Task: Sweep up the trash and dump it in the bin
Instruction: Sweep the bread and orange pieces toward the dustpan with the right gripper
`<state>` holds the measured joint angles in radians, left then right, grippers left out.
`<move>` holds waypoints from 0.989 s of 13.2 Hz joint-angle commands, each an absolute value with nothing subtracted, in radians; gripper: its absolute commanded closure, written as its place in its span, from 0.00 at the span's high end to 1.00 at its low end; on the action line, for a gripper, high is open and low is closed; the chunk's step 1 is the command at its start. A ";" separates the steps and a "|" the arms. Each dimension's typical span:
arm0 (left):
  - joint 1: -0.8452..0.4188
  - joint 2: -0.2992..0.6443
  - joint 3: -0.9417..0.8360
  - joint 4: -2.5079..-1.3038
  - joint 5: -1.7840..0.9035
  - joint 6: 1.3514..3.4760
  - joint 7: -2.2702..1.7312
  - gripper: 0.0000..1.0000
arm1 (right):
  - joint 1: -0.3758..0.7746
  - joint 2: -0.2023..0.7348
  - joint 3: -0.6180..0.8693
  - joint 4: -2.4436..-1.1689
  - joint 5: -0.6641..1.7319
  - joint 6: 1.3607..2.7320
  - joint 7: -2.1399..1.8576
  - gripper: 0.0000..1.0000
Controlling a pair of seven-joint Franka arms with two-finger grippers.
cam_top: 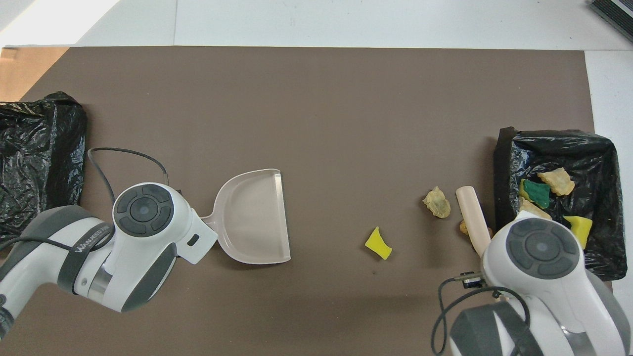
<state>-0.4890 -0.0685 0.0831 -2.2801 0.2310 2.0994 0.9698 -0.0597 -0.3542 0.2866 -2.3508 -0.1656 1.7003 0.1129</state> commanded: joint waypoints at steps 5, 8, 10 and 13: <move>-0.500 -0.092 0.089 -2.313 0.249 2.126 0.940 0.00 | -0.236 -0.310 0.290 -2.418 -0.250 1.858 -0.002 0.00; -0.500 -0.092 0.089 -2.313 0.249 2.126 0.940 0.00 | -0.238 -0.269 0.288 -2.418 -0.221 1.871 0.041 0.00; -0.496 -0.092 0.089 -2.313 0.249 2.129 0.940 0.00 | -0.235 -0.267 0.290 -2.418 -0.178 1.876 0.049 0.00; -0.494 -0.092 0.089 -2.315 0.249 2.129 0.940 0.00 | -0.219 -0.218 0.291 -2.424 -0.071 1.873 0.122 0.00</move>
<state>-0.4890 -0.0685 0.0839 -2.2816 0.2310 2.1018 0.9641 -0.2220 -0.2474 0.2844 -2.4169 -0.1313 1.8607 0.0678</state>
